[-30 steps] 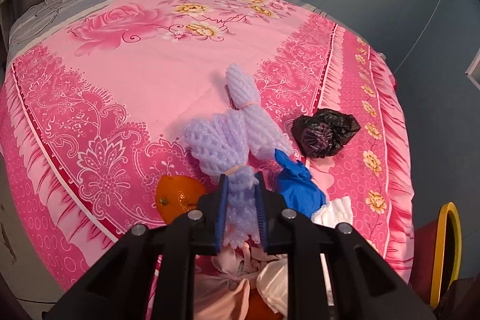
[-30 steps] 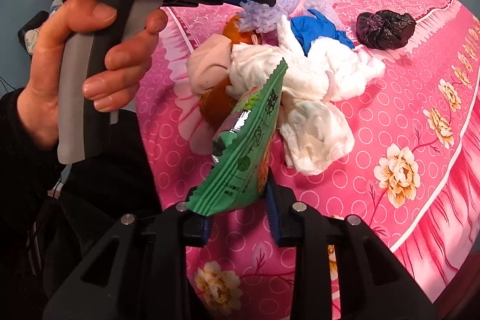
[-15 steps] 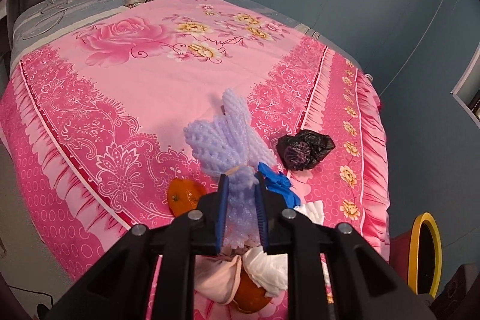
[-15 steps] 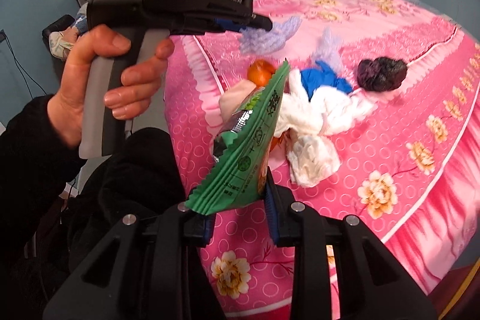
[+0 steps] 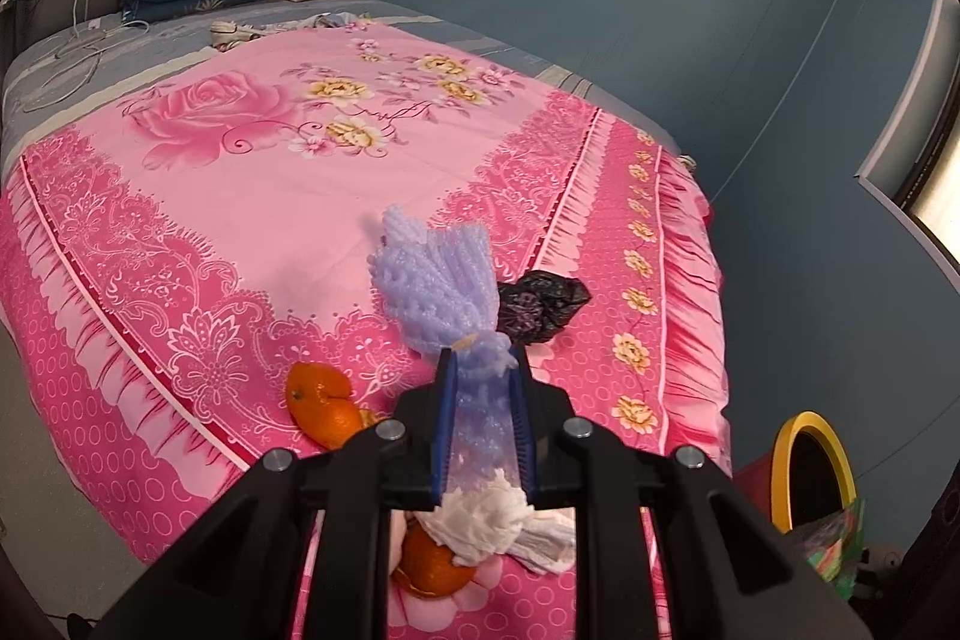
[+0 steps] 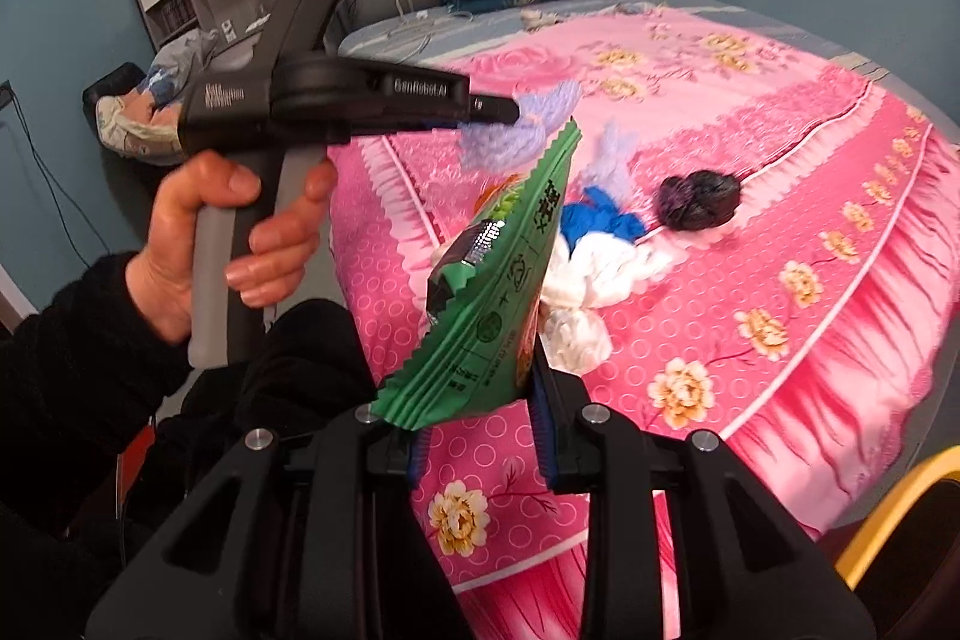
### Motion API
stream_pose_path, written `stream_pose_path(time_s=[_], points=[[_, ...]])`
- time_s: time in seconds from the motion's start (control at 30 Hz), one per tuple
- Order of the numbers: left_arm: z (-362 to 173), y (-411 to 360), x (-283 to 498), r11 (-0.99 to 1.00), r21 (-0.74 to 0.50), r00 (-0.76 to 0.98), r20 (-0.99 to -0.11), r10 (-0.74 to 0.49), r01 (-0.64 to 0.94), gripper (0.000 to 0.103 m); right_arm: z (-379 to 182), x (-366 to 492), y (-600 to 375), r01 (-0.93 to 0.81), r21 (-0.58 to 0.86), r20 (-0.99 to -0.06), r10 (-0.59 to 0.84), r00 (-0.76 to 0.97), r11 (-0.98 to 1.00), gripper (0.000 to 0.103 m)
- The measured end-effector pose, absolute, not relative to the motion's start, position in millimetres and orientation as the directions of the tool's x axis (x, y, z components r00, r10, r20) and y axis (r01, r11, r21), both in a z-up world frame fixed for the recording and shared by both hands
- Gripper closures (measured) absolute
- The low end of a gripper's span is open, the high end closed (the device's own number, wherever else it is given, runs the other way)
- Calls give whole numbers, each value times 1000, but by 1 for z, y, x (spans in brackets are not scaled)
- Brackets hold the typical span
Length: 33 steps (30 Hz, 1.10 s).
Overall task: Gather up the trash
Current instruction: 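Carry the green packet and foam net over the yellow-rimmed bin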
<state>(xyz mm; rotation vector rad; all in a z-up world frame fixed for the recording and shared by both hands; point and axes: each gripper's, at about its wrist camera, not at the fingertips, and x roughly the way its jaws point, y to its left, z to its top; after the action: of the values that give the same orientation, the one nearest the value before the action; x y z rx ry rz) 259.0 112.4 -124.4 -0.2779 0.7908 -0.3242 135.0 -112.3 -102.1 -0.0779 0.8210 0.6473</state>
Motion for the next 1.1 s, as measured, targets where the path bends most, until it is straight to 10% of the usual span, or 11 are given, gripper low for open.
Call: stream_pose_path(time_s=[1.1], points=[[-60,0,187,850,-353,653,-544,-526,391,87,29,85,-286,-216,194,-468,284,837,957,76]])
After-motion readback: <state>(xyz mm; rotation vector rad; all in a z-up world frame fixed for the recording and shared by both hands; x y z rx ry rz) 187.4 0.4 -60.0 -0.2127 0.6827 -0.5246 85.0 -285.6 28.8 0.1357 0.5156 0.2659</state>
